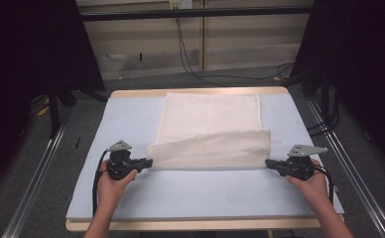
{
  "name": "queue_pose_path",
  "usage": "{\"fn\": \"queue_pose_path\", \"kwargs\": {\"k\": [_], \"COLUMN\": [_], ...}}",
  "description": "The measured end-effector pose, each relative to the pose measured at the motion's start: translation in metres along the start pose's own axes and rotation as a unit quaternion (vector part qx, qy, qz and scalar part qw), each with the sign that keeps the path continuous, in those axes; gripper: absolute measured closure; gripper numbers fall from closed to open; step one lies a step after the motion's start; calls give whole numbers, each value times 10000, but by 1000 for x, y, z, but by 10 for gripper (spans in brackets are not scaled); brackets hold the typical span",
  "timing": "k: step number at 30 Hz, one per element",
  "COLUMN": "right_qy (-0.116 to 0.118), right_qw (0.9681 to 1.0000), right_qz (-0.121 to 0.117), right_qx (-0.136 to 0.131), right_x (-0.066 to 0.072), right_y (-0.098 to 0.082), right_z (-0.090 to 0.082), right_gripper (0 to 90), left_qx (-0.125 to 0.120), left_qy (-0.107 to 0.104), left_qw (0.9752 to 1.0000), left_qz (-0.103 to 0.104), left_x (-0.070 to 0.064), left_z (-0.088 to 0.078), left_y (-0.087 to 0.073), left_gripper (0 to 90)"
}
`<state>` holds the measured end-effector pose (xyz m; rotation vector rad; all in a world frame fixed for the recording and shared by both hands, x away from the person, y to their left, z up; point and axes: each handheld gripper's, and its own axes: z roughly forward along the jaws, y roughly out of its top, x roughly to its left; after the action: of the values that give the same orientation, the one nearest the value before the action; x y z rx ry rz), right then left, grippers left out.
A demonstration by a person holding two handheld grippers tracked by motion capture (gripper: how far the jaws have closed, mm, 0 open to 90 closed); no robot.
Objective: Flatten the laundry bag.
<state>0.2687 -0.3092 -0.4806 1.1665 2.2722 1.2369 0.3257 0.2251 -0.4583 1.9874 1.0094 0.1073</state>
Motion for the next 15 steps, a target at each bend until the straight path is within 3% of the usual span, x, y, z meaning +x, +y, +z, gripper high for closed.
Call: {"fn": "queue_pose_path", "kwargs": {"k": [12, 15], "right_qy": [99, 119], "right_qw": [9999, 9999], "right_qz": [-14, -23], "right_qx": [60, 56], "right_x": [2, 2], "right_y": [-5, -6], "right_z": [-3, -3], "right_gripper": [894, 893], "left_qx": [100, 61], "left_qy": [-41, 18], "left_qw": [9999, 10000], "left_qz": [19, -6], "left_x": [-1, 2], "left_z": [-10, -15], "left_y": [-1, -1], "left_gripper": [770, 684]}}
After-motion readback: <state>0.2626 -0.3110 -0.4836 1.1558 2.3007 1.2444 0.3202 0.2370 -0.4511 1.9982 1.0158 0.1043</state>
